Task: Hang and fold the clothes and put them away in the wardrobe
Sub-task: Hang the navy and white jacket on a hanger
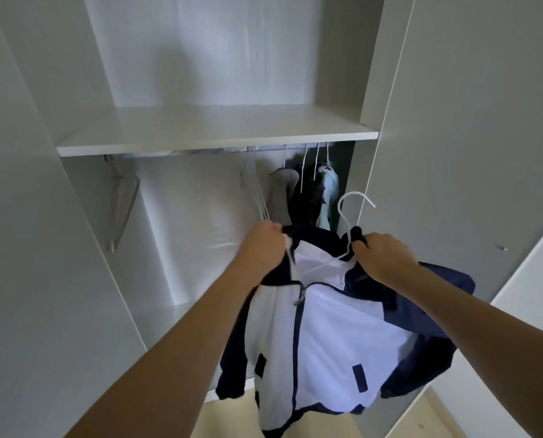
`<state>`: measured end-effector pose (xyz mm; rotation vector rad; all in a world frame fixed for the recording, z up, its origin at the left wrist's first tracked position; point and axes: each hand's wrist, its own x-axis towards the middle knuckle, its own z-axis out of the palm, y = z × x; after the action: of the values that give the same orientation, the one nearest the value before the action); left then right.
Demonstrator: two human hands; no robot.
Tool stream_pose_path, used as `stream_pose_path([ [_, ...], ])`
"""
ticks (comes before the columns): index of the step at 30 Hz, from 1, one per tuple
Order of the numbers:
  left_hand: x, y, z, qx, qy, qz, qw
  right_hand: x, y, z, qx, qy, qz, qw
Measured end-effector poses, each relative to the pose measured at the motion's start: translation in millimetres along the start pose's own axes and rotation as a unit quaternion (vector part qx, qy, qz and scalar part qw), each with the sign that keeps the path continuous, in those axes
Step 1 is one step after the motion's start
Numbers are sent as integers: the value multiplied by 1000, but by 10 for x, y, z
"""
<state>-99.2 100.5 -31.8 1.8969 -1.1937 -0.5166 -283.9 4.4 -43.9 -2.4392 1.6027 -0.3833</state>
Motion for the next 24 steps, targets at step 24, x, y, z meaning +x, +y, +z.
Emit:
stream_pose_path([
  [24,-745,-787,-498,-65,-156,-174,970,294,-962,638,243,-93,-76,963],
])
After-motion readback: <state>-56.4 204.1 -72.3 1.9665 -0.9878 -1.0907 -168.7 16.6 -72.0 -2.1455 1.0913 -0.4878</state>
